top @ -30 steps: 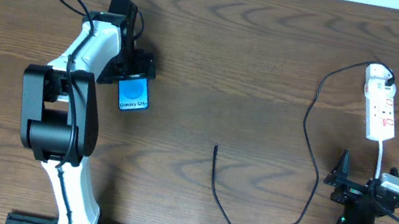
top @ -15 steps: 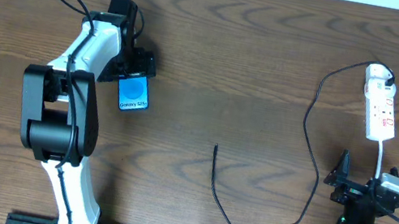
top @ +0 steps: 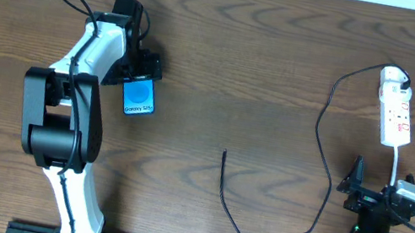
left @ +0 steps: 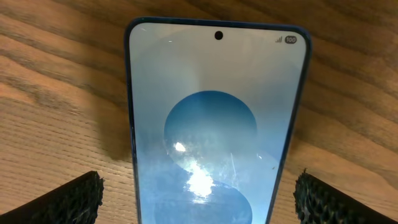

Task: Plug charger to phone and switch on socket
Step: 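Lower the left gripper and close it on the phone's bottom edge, then lift the phone with the left gripper and tilt it upright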

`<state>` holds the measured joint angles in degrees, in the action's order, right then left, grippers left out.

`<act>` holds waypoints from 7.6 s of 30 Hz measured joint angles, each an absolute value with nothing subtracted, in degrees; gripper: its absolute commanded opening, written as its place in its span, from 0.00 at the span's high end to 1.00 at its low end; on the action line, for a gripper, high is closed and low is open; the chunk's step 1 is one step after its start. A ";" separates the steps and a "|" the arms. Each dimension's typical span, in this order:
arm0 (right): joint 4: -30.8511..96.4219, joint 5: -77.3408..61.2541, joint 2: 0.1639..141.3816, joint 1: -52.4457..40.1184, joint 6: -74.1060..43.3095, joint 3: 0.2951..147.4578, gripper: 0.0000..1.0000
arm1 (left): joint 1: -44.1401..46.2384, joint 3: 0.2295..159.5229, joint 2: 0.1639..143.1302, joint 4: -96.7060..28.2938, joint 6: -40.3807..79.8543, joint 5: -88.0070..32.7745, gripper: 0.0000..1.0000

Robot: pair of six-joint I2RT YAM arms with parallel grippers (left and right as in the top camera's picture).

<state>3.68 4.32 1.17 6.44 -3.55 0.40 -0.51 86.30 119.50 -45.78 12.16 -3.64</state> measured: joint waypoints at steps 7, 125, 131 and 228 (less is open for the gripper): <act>3.68 4.29 1.17 6.44 -3.55 0.40 0.01 | 0.40 86.30 119.50 -45.76 12.16 -1.91 0.02; 3.68 4.32 1.17 6.44 -3.57 0.40 0.01 | 0.64 85.84 121.62 -45.65 10.46 -2.48 0.18; 3.68 4.32 1.17 6.46 -3.57 0.40 0.01 | 0.78 85.84 121.62 -45.76 10.33 -2.66 0.24; 3.68 4.29 1.17 6.46 -3.57 0.40 0.01 | 0.80 85.86 112.64 -48.99 28.60 -57.63 0.93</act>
